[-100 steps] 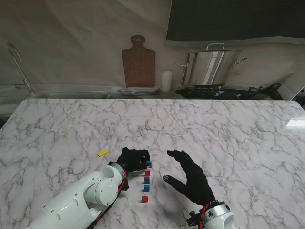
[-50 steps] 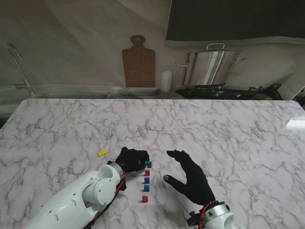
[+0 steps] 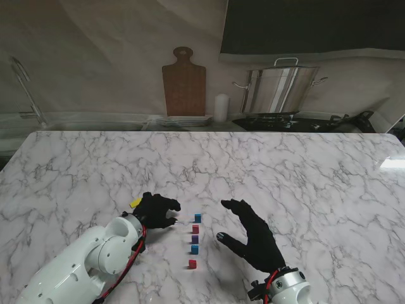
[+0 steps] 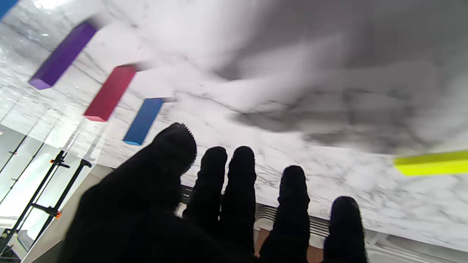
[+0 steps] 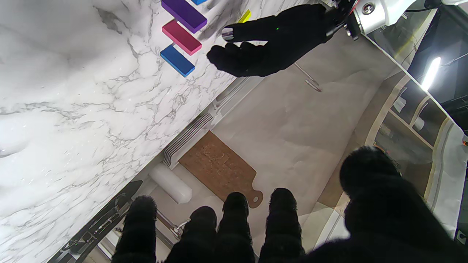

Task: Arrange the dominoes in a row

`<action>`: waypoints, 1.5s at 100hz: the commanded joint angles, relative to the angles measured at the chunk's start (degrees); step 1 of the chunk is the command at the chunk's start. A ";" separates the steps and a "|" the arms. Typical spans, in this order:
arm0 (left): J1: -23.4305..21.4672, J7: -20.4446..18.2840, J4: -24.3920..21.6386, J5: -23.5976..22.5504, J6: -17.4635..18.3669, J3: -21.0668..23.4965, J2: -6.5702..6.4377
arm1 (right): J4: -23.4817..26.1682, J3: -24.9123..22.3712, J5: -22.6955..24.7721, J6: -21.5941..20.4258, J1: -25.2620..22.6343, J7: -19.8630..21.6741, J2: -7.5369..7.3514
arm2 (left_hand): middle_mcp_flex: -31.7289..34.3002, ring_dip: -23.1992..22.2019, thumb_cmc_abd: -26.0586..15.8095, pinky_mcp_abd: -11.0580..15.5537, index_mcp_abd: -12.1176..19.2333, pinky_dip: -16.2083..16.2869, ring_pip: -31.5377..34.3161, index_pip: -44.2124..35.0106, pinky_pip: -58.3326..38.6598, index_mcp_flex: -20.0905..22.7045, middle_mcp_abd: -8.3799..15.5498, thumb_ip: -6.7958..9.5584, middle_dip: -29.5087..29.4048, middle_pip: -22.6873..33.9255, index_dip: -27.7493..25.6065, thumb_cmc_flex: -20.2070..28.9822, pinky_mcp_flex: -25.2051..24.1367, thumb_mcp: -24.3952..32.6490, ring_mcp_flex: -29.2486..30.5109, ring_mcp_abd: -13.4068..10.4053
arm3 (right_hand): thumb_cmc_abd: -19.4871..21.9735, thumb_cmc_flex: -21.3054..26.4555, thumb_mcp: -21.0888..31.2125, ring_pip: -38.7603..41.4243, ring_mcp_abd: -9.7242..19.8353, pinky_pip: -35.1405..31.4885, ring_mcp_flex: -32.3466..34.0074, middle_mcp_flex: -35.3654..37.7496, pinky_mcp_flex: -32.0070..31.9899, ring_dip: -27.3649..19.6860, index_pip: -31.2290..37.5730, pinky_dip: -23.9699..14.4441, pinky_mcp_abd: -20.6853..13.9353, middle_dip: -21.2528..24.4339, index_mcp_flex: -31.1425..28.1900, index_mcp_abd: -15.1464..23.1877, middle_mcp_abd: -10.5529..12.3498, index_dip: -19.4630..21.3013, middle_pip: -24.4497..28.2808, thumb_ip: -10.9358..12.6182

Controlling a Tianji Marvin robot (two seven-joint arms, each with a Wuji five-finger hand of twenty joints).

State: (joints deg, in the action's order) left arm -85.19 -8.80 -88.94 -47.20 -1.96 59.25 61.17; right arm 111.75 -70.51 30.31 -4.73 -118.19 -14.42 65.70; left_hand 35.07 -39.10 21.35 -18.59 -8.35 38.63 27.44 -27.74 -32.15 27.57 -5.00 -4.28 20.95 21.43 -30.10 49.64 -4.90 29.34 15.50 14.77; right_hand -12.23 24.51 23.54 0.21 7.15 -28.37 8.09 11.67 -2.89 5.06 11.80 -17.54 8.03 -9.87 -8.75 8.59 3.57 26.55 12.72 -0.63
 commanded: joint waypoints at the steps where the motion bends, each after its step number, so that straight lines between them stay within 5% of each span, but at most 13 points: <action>1: -0.34 -1.42 -0.34 -0.71 0.19 1.33 -1.12 | 0.12 0.10 0.12 0.05 -0.24 0.03 0.06 | -2.08 0.37 -0.84 0.51 -0.70 1.45 -0.56 1.10 1.46 -1.57 -0.78 1.20 -0.45 -0.44 0.94 -0.63 -1.49 -0.95 -1.49 1.48 | 0.72 0.45 -0.55 -0.41 0.59 -0.52 0.74 -1.08 -0.24 0.19 0.49 0.35 -1.47 0.37 0.95 0.86 0.33 -1.36 1.00 -0.79; 45: -1.01 -5.00 1.43 -8.63 -1.17 9.45 -2.16 | 0.20 0.08 0.02 0.18 -0.20 0.00 0.08 | -6.34 1.55 -4.81 0.93 0.01 4.02 -2.85 5.25 4.95 -2.93 -1.98 1.94 -0.20 -2.09 1.46 -0.03 -1.40 -7.32 -3.43 1.81 | 0.78 0.37 -0.45 -0.41 0.57 -0.54 0.76 -1.10 -0.25 0.20 0.50 0.37 -1.45 0.38 0.96 0.84 0.32 -1.40 0.98 -0.80; 111: 6.43 -4.59 9.76 -11.80 -6.78 2.77 -2.48 | 0.25 -0.24 -0.48 0.45 -0.17 0.25 0.12 | -8.22 0.95 -4.94 0.89 0.12 5.14 -1.86 5.81 4.99 -3.98 -1.97 2.65 0.92 -0.96 0.91 0.99 -0.95 -9.76 -3.37 2.10 | 0.71 0.38 -0.35 -0.40 0.62 -0.58 0.76 -1.08 -0.24 0.20 0.57 0.38 -1.46 0.39 0.92 0.84 0.35 -1.45 0.98 -0.81; 150: 7.71 -1.06 12.68 -11.15 -6.71 -0.11 -2.22 | 0.23 -0.15 -0.44 0.45 -0.15 0.37 0.08 | -10.13 1.01 -0.19 0.67 3.77 3.58 -0.37 -11.45 3.31 -4.21 -1.99 0.30 2.36 0.74 -11.41 0.67 -0.92 -2.20 -3.50 1.66 | 0.73 0.29 -0.34 -0.40 0.58 -0.61 0.76 -1.08 -0.22 0.20 0.61 0.39 -1.46 0.38 0.93 0.83 0.31 -1.47 1.00 -0.82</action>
State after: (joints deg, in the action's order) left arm -77.59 -9.11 -77.02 -58.62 -8.87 59.89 58.68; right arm 111.78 -70.70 29.87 -4.58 -118.14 -14.15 65.72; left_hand 26.67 -37.68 18.51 -17.28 -6.60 42.33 26.39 -35.12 -27.86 22.79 -6.44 -3.10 22.54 21.37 -38.95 49.60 -4.99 25.52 12.74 15.44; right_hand -12.23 24.51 23.54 0.22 7.14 -28.37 8.10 11.67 -2.89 5.06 11.80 -17.54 8.03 -9.87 -8.75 8.59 3.57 26.52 12.72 -0.63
